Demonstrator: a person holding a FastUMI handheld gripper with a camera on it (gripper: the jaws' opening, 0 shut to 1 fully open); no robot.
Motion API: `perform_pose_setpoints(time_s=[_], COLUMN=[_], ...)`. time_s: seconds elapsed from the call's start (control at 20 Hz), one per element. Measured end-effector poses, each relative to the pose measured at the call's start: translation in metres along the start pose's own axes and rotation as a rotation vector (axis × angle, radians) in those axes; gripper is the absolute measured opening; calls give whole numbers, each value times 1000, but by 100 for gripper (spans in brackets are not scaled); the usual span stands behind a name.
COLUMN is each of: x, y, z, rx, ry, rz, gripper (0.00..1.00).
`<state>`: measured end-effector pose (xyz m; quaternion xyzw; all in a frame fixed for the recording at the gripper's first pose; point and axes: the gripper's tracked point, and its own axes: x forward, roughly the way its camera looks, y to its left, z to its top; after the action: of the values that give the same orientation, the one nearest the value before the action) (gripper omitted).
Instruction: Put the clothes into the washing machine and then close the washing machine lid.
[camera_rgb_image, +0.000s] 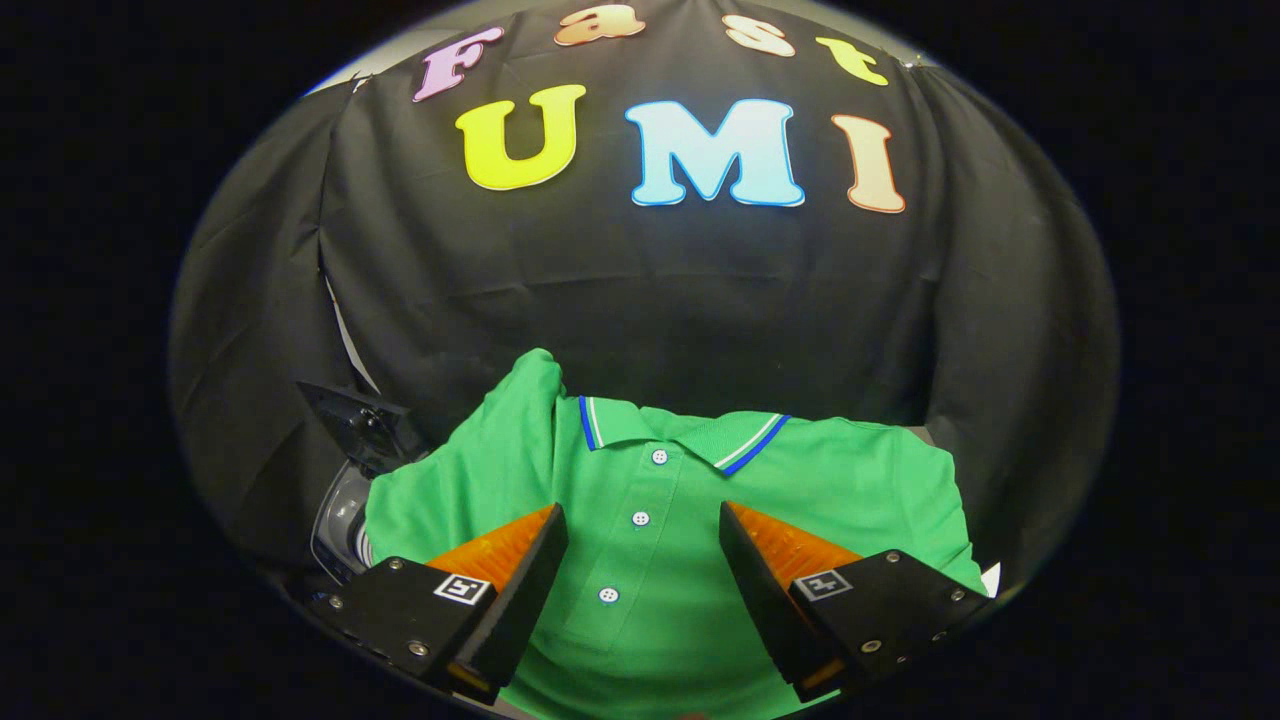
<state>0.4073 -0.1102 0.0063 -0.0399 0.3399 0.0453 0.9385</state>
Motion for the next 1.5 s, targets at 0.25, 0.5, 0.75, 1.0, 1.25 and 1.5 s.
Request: perform_pose_setpoints(time_s=[0.25,0.5,0.75,1.0,1.25,1.5], x=[4,1,2,-4,-16,-47], y=[1,3,8,7,11,21], z=[-8,-6,-5,-4,4,26], rx=[-16,-43,-63,-114,11,121], ry=[27,27,8,-39,-90,-187], rz=[3,16,39,27,56,72], gripper=[95,92,53,4,0,0])
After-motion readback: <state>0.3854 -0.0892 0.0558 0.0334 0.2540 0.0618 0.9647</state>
